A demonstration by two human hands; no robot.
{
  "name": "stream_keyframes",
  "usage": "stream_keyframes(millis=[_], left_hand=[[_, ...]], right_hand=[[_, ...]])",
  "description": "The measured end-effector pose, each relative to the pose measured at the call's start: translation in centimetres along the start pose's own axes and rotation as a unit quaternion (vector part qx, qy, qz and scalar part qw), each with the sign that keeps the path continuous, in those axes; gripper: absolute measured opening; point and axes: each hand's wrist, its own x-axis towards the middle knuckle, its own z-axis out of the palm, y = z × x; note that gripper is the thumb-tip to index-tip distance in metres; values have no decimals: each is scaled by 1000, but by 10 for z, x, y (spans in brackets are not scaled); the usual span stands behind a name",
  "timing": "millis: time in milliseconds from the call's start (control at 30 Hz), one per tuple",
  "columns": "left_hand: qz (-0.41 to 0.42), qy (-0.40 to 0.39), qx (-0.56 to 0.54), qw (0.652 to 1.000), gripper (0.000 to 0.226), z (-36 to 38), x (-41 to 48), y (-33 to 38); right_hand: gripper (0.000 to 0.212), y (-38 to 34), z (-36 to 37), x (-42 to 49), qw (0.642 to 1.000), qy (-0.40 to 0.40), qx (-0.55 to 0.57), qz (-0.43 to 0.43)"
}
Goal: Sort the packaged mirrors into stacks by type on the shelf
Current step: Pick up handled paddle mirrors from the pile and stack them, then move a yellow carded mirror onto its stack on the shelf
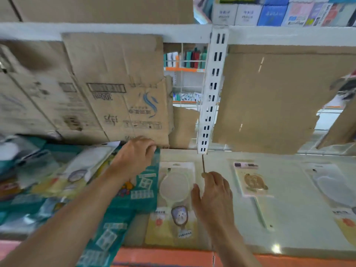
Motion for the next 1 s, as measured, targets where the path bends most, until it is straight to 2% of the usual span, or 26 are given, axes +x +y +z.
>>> stream_keyframes(millis=[100,233,367,533,767,933,1000], left_hand=[[-43,16,12,999,25,-19,-16,-15],[-95,32,39,994,45,-47,-48,-54],[-146,55,53,986,26,-65,-78,-85],[-174,64,59,981,22,-80,-107,-118],[-149,44,42,987,25,-78,-101,-124],[-50,-6,38,998,25,-41,-62,-91],[-19,-50,33,998,35,-22,-43,-74]], right_hand=[[36,-21,8,-1,999,-30,17,-13],[40,-62,19,-6,993,-89,53,-56],[35,-98,34,-12,987,-116,80,-83],[38,-129,52,-25,984,-123,80,-99],[41,-136,59,-36,988,-119,65,-66],[37,-101,47,-43,995,-99,9,11],[37,-85,39,-48,994,-92,-31,55]])
